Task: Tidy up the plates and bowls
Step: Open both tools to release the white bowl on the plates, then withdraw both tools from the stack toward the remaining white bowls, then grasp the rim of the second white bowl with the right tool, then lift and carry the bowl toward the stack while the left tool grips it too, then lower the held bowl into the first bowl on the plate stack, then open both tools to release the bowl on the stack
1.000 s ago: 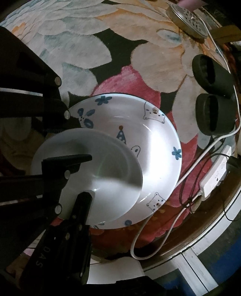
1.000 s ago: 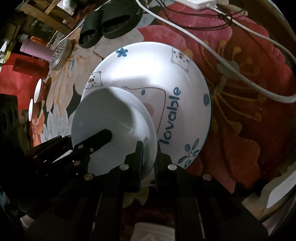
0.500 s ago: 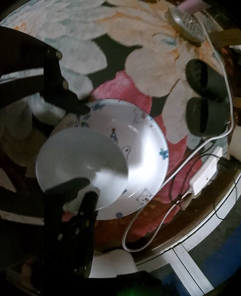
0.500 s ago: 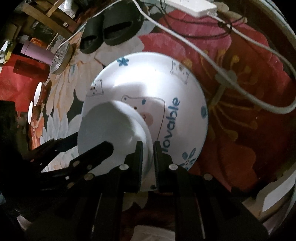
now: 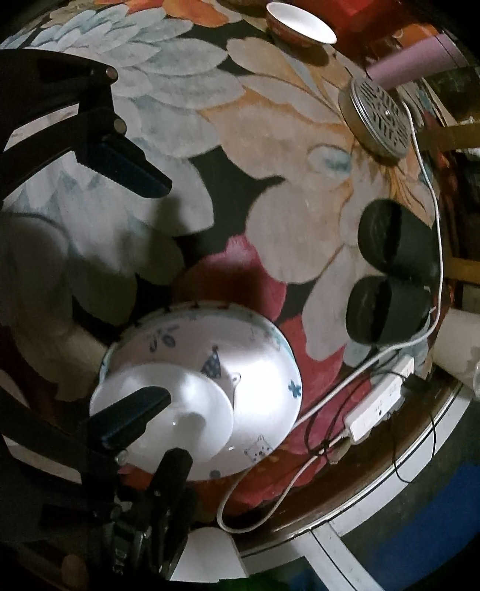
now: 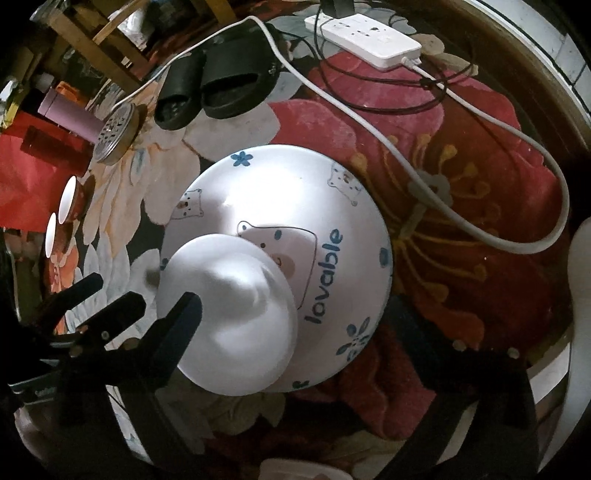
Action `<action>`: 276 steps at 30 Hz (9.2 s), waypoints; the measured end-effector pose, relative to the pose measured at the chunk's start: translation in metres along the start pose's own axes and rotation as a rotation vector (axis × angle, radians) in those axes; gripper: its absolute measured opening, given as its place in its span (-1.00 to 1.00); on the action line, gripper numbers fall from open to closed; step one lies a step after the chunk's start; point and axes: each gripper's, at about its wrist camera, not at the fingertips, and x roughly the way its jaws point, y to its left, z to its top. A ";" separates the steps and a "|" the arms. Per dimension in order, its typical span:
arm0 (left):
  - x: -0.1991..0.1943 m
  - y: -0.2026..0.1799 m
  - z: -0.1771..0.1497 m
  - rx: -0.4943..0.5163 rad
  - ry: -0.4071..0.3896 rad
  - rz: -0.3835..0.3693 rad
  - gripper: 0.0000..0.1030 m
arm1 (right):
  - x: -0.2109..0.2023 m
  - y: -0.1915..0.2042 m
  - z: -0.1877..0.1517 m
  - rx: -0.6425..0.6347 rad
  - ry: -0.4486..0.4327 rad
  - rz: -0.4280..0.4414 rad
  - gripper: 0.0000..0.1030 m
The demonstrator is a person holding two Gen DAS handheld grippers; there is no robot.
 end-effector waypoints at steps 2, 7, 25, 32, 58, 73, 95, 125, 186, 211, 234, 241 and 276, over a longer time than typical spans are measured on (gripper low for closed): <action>-0.002 0.007 -0.002 -0.006 0.002 0.012 0.99 | 0.001 0.005 -0.001 -0.005 -0.001 0.002 0.99; -0.004 0.016 -0.005 -0.017 0.006 0.028 0.99 | 0.001 0.014 0.000 -0.024 -0.007 0.004 1.00; -0.009 0.042 -0.010 -0.048 0.004 0.042 0.99 | 0.005 0.046 0.001 -0.078 -0.012 0.004 1.00; -0.010 0.060 -0.013 -0.084 0.004 0.042 0.99 | 0.008 0.063 -0.001 -0.107 -0.013 0.002 1.00; -0.014 0.145 -0.038 -0.217 -0.014 0.066 0.99 | 0.027 0.132 -0.007 -0.218 -0.005 -0.002 1.00; -0.028 0.207 -0.055 -0.292 -0.028 0.106 0.99 | 0.046 0.184 -0.010 -0.310 0.020 0.004 1.00; -0.057 0.317 -0.097 -0.453 -0.079 0.163 0.99 | 0.097 0.287 0.004 -0.481 0.176 0.076 1.00; -0.093 0.420 -0.129 -0.630 -0.185 0.188 0.99 | 0.197 0.410 0.107 -0.179 0.156 0.152 -0.82; -0.161 0.067 -0.032 -0.192 -0.136 -0.073 -0.64 | -0.082 0.194 -0.019 -0.325 0.127 0.083 -0.81; -0.053 -0.054 -0.024 0.002 -0.018 -0.113 -0.64 | -0.057 0.045 -0.033 -0.105 0.037 0.055 -0.81; 0.006 -0.068 0.001 0.098 -0.028 -0.030 -0.64 | -0.014 0.014 -0.022 -0.010 -0.016 0.030 -0.81; 0.009 -0.063 0.003 0.088 -0.035 -0.019 -0.59 | -0.007 0.012 -0.021 -0.007 -0.020 0.009 -0.81; -0.004 -0.017 -0.021 -0.042 -0.038 -0.079 0.93 | -0.028 0.012 -0.030 0.024 -0.130 -0.018 -0.86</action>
